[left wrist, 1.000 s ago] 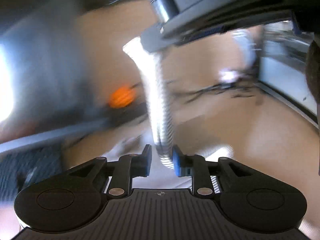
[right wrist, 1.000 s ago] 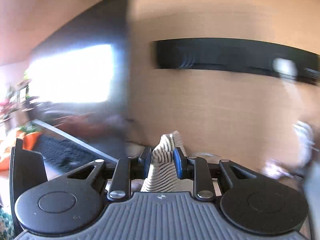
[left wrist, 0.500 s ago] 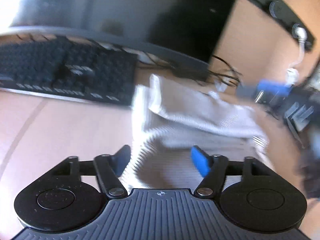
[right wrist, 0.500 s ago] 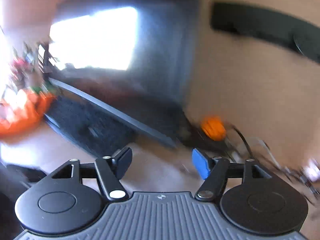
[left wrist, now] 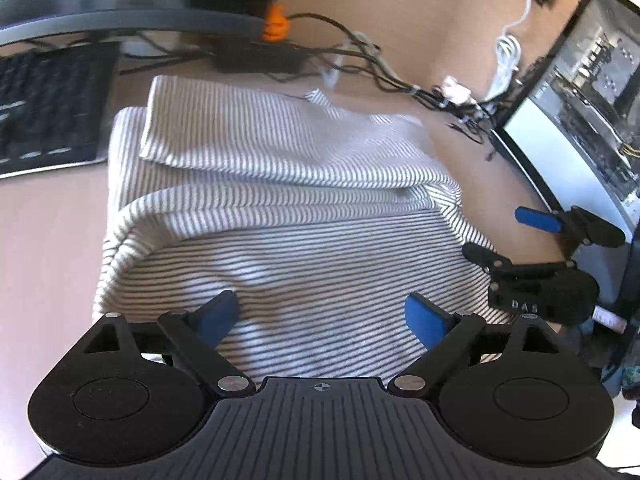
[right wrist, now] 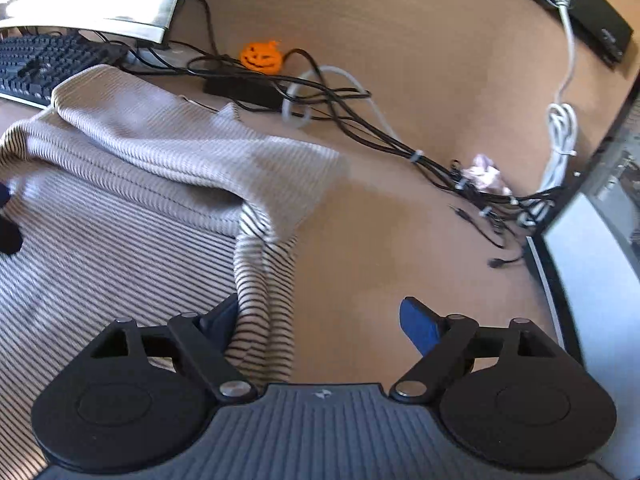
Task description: Fold clothes
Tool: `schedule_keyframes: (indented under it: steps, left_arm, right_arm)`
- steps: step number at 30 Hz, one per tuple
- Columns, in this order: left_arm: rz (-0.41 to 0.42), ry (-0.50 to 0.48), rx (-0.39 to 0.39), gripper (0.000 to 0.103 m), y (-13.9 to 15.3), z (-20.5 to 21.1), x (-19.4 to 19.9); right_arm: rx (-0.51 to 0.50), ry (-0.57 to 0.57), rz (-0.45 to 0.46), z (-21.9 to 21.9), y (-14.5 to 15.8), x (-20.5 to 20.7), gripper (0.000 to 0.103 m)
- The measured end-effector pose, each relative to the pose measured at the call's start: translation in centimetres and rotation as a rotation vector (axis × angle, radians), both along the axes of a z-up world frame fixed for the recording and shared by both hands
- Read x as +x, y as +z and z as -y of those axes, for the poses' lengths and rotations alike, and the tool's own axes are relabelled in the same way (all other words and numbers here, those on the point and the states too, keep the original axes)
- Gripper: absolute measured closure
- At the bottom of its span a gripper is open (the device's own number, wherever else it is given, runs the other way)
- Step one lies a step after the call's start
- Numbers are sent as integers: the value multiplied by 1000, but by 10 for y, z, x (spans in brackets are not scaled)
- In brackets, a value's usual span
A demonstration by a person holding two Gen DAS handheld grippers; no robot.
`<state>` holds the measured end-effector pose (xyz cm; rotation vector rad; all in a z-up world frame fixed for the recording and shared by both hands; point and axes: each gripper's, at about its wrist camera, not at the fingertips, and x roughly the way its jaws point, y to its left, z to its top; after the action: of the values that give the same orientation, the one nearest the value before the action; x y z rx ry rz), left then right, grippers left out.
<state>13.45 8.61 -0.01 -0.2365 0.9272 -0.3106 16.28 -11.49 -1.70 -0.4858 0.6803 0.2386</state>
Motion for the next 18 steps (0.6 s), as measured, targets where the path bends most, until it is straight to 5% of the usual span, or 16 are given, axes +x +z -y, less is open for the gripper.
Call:
schedule_keyframes:
  steps: [8,12,16,18]
  left_arm:
    - [-15,-112,-17,10,11,49,2]
    - [82,18,-10,10,41,24,14]
    - [80,156,42,13,42,7,56]
    - [49,188,49,23,31,4,74]
  right_arm:
    - [-88,-82,13,56,5,-13,18]
    - [12,-60,7,61,23,-14,18]
    - [107,-34,25,49,36,-2,18]
    - [99,-9,26,38,33,8,18]
